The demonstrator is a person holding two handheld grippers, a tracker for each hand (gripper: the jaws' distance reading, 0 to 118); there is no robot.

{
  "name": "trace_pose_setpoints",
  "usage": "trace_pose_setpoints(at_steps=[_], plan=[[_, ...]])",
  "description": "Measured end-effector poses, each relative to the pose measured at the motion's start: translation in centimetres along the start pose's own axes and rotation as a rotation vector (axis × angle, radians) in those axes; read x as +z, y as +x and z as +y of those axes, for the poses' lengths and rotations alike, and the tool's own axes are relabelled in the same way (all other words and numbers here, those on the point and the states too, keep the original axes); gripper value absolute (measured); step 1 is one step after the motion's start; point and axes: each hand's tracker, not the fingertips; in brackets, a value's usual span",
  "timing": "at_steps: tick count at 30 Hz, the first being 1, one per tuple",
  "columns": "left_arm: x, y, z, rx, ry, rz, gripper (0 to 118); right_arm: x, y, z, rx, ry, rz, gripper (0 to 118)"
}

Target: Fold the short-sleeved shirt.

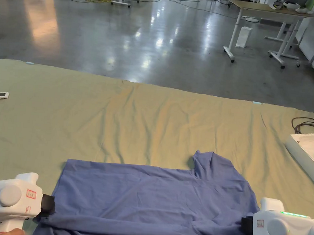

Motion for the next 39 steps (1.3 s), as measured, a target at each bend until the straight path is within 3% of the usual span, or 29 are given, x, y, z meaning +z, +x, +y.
trace_pose_setpoints(at_steps=[3,13,18,21,24,31,39], plan=[[2.1,1.0,-0.1,-0.039,0.109,-0.014,57,3.0,-0.1,-0.2,-0.015,0.142,0.027,67],[11.4,8.1,-6.3,-0.257,0.651,-0.071,57,14.6,-4.8,-3.9,-0.063,0.678,0.098,68],[14.7,11.3,-10.4,-0.334,0.826,-0.008,40,17.6,-6.9,-6.7,-0.034,0.872,0.048,55],[15.8,11.8,-11.5,-0.309,0.855,-0.007,12,18.6,-7.8,-7.7,-0.028,0.912,0.004,18],[16.7,11.4,-12.0,-0.275,0.872,-0.033,2,19.4,-8.0,-8.3,-0.029,0.941,0.007,0],[17.7,8.9,-12.1,-0.258,0.831,-0.016,1,20.1,-8.1,-8.6,0.025,0.952,0.008,0],[11.0,2.5,-9.9,-0.258,0.398,0.088,1,19.4,-8.3,-8.5,0.043,0.909,0.019,0]])
